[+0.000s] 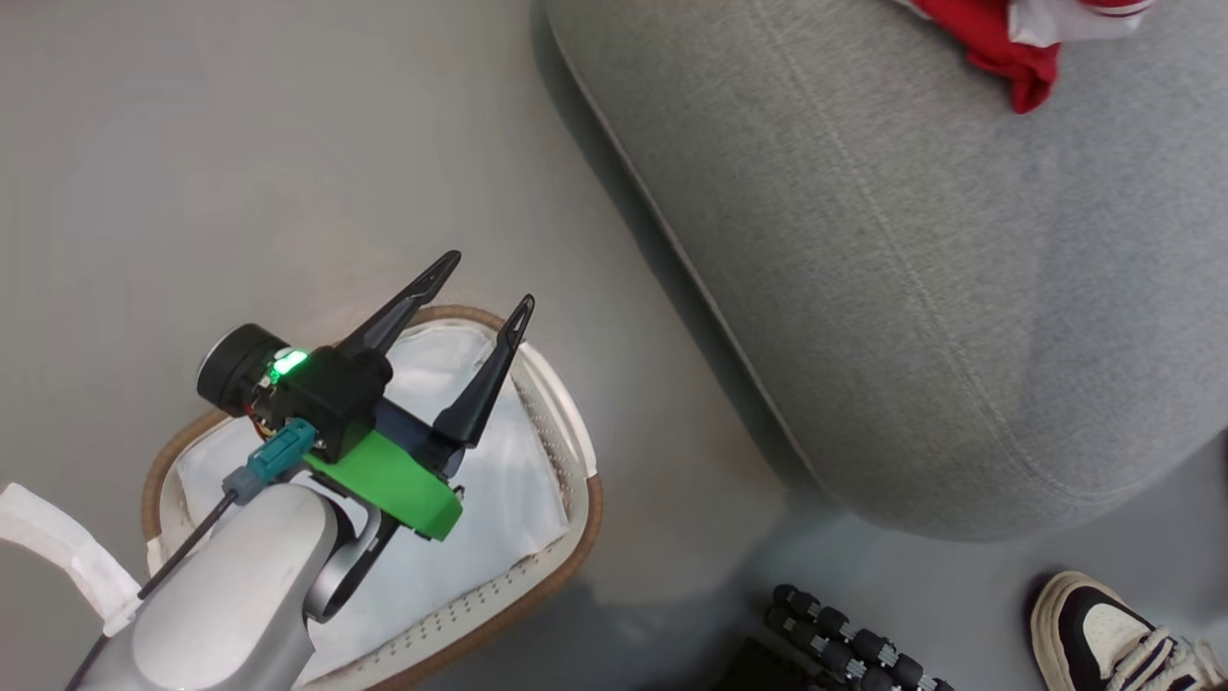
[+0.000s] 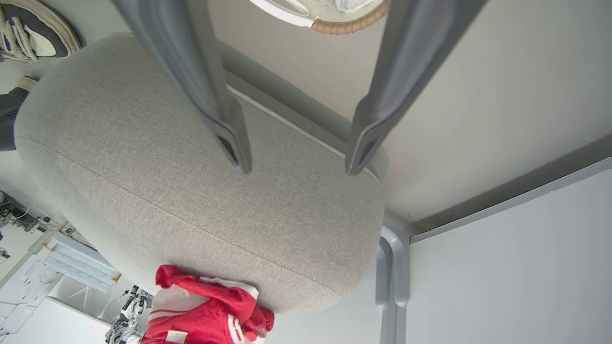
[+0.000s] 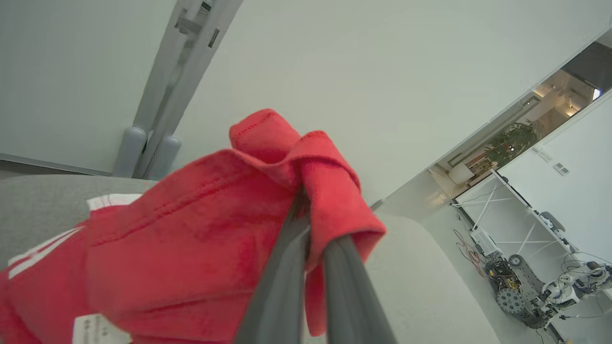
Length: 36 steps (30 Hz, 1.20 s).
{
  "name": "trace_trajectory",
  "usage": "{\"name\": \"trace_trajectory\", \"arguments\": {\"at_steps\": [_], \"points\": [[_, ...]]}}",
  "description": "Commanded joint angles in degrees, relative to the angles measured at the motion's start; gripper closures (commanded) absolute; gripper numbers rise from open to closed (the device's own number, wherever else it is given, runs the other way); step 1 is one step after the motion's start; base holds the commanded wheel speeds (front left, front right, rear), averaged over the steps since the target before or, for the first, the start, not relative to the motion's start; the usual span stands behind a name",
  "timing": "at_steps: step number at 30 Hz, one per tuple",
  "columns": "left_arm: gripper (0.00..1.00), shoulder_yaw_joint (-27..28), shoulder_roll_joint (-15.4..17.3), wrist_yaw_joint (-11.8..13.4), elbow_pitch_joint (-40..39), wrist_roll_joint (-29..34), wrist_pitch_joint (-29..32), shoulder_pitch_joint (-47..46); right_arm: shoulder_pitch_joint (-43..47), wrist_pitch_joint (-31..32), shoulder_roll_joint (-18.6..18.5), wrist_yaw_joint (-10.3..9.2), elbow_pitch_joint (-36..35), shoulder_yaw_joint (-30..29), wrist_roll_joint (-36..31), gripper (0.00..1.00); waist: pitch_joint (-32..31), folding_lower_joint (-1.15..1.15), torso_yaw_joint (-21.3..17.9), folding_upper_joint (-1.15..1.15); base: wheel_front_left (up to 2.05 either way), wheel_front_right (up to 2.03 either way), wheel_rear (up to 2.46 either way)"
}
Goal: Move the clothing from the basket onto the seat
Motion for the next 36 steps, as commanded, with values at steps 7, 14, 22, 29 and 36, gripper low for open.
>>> {"name": "trace_trajectory", "arguments": {"at_steps": [7, 14, 22, 29, 36], "points": [[0.00, 0.38, 0.77, -0.19, 0.78, -0.67, 0.06, -1.61, 7.73, -1.70, 5.92, -0.08, 7.72, -6.30, -1.78, 1.00, 4.56, -0.01, 4.48, 0.00, 0.00, 0.00, 0.00], [0.00, 1.70, -0.16, -0.19, 1.76, -0.39, 0.05, -0.01, 14.03, -2.08, 9.52, -0.08, 5.88, -12.11, -4.23, 0.00, 2.29, -0.01, 4.39, 0.00, 0.00, 0.00, 0.00], [0.00, 4.74, -3.59, -0.19, 3.24, 0.43, 0.05, 3.15, 25.52, -2.12, 13.24, -0.08, -3.64, -16.15, -5.50, 0.00, -5.03, -0.01, 4.43, 0.00, 0.00, 0.00, 0.00], [0.00, 10.28, -7.11, -0.19, 4.93, 1.97, 0.05, 7.88, 35.52, -2.12, 15.40, -0.08, -10.26, -15.25, -4.42, 0.00, -11.71, -0.01, 6.20, 0.00, 0.00, 0.00, 0.00], [0.00, 18.89, -11.12, -0.19, 5.56, 7.09, 0.05, 13.61, 41.57, -2.12, 19.23, -0.08, -17.30, -10.82, -0.90, 0.00, -17.73, -0.01, 10.16, 0.00, 0.00, 0.00, 0.00]]}}
